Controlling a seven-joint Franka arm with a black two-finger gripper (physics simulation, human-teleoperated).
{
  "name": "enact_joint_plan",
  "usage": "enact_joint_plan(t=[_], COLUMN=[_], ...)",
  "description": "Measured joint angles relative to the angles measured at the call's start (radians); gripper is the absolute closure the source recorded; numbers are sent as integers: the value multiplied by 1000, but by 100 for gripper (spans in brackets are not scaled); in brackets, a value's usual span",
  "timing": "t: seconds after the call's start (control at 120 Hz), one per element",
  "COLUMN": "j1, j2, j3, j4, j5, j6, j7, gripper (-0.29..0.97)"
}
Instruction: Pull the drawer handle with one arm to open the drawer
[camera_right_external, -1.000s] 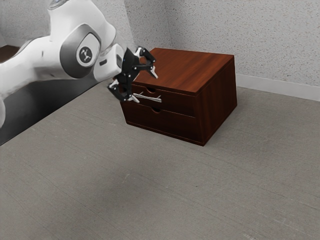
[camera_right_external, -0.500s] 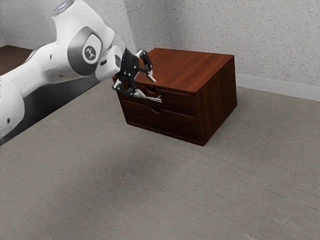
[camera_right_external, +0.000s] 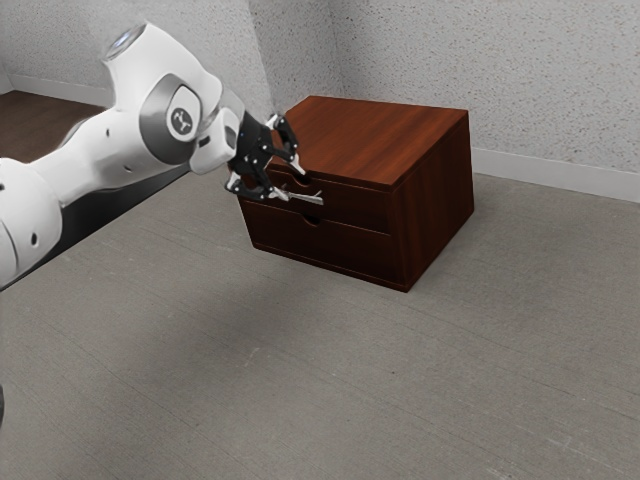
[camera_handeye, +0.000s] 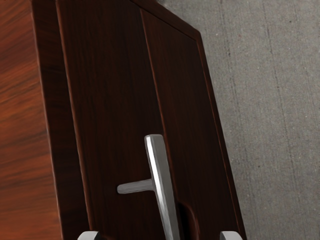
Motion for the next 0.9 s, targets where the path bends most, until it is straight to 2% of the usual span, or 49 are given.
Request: enact_joint_plan(t=[0.325, 0.417, 0.6, 0.733, 0.9], j1=[3, 3, 1, 3, 5], j2=[25, 32, 31, -4, -114], j3=[-1, -1, 1, 1, 2], j4=[-17, -16, -26, -87, -217], j5=[-33, -38, -50, -49, -47], j6=[12, 22, 35, 43, 62], j7=[18, 21, 26, 31, 37], gripper=[45, 49, 66, 72, 76])
